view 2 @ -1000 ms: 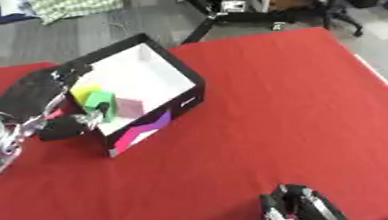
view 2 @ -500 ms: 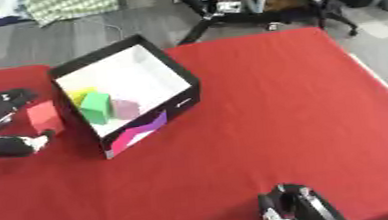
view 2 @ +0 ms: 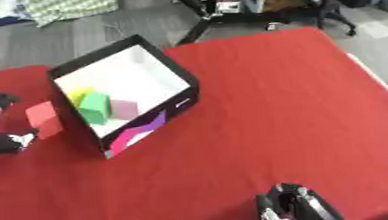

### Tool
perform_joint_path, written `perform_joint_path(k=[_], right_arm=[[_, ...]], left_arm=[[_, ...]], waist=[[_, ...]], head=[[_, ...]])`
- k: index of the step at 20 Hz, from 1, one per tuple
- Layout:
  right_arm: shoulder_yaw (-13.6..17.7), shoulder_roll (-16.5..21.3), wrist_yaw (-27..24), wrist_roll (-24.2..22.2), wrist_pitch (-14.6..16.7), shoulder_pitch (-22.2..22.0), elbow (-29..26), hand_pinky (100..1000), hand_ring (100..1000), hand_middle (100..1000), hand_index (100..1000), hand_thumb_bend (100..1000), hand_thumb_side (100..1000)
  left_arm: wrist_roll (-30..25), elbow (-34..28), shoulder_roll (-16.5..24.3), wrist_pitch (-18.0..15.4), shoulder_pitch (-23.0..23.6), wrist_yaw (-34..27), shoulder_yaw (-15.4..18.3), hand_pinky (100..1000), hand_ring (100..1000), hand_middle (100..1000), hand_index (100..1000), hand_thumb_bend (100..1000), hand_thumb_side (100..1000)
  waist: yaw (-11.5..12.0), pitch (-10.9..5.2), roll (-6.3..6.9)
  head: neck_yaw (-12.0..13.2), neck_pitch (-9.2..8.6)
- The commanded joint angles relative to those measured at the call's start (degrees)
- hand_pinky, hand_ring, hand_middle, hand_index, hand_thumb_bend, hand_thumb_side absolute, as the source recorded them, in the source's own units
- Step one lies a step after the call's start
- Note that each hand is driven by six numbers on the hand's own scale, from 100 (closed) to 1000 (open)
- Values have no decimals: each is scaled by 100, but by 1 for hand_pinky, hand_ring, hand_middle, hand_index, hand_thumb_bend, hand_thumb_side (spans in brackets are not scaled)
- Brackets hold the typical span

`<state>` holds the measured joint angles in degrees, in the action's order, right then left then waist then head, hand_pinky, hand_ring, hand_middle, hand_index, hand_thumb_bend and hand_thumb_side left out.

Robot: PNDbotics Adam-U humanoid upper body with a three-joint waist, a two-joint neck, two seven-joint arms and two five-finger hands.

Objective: Pick up objects on the table and place them in the box.

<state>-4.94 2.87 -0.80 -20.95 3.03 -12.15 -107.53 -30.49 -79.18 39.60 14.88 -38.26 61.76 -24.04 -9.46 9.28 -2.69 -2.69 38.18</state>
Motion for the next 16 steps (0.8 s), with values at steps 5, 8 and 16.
perform_joint_path(k=[5,8,16], right_arm=[[17,60,4,-4,6,23,-89,857,468,231,461,100,201],[14,56,1,-8,3,29,-91,857,468,231,461,100,201],[5,41,5,-22,-4,37,-94,857,469,231,461,100,202]], left_arm=[[139,256,-131,178,-226,-44,83,838,818,894,1000,156,847],[245,362,-203,121,-263,-185,70,833,811,883,997,100,858],[626,641,-371,200,-367,-421,2,828,804,868,990,100,835]], waist=[[-4,-114,13],[-8,-109,8],[-18,-83,-9]], head=[[0,-28],[-1,-35],[4,-40]])
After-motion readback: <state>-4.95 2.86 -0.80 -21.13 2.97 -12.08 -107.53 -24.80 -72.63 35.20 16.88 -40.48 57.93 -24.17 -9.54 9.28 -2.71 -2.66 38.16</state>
